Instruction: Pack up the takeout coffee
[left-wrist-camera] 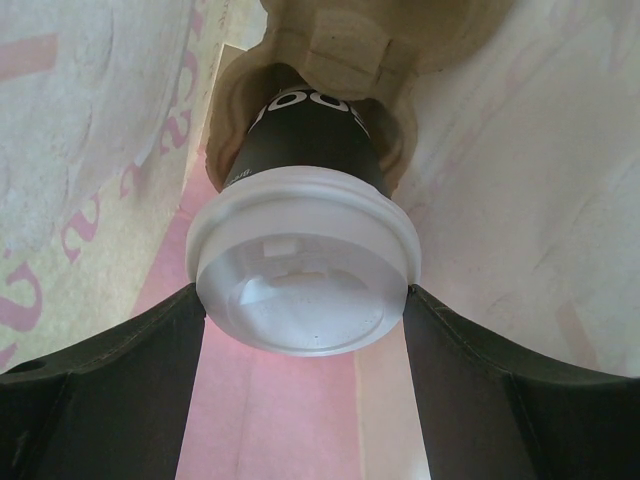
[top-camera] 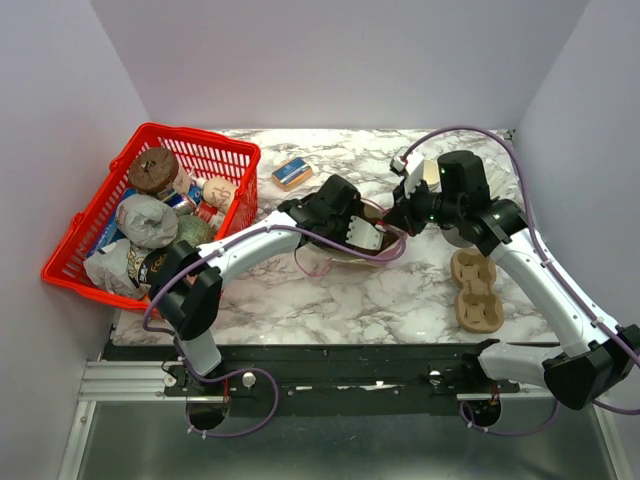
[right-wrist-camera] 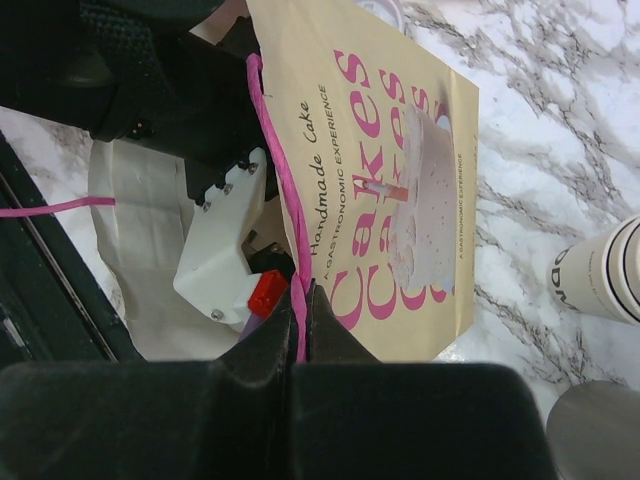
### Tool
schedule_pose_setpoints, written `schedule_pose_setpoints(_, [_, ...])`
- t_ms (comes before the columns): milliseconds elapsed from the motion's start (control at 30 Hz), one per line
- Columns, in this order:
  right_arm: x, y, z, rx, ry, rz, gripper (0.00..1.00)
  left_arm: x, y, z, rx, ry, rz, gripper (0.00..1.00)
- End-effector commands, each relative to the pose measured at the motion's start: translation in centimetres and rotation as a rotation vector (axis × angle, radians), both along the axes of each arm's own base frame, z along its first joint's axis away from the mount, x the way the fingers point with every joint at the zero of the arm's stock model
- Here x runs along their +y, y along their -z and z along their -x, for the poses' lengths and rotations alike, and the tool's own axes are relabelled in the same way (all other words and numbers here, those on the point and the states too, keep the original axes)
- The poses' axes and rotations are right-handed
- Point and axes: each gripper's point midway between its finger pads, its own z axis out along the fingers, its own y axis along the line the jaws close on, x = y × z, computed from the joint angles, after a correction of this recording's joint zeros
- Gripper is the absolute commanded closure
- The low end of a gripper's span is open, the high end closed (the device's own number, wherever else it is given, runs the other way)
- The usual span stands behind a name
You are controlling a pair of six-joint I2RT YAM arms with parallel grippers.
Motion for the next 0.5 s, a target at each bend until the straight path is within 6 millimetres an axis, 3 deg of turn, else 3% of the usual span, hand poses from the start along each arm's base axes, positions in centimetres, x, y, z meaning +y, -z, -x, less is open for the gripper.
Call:
schedule_pose_setpoints(0, [-0.7,0.2,0.3,0.023,0.009,0.027,1.00,1.0,1.4,0.7,0.131,-0.052,-0.015,0.64])
schedule_pose_setpoints(200, [-1.6,0.7,-0.6,0.036,0.044,0.042,1.00,0.2,-0.9,0.6,0.129,-0.068,0.064,0.39])
schedule_pose_setpoints(367, [-2.5,0.5,-1.7,0.016,0.078,0.055,1.00,-0.6,-3.4,0.3,0.097,-0.078,0.144,0.31])
schedule_pose_setpoints(433, [-2.8,0.5,-1.9,0.010,0.083,0.063,1.00,-0.7,-4.2,0.2,0.085,-0.088,0.172,0.16])
schedule_pose_setpoints(467, [-2.9,0.3,-2.1,0.004,0.086,0.062,1.00,-0.8,-4.5,0.1,0.082,-0.092,0.181,0.15])
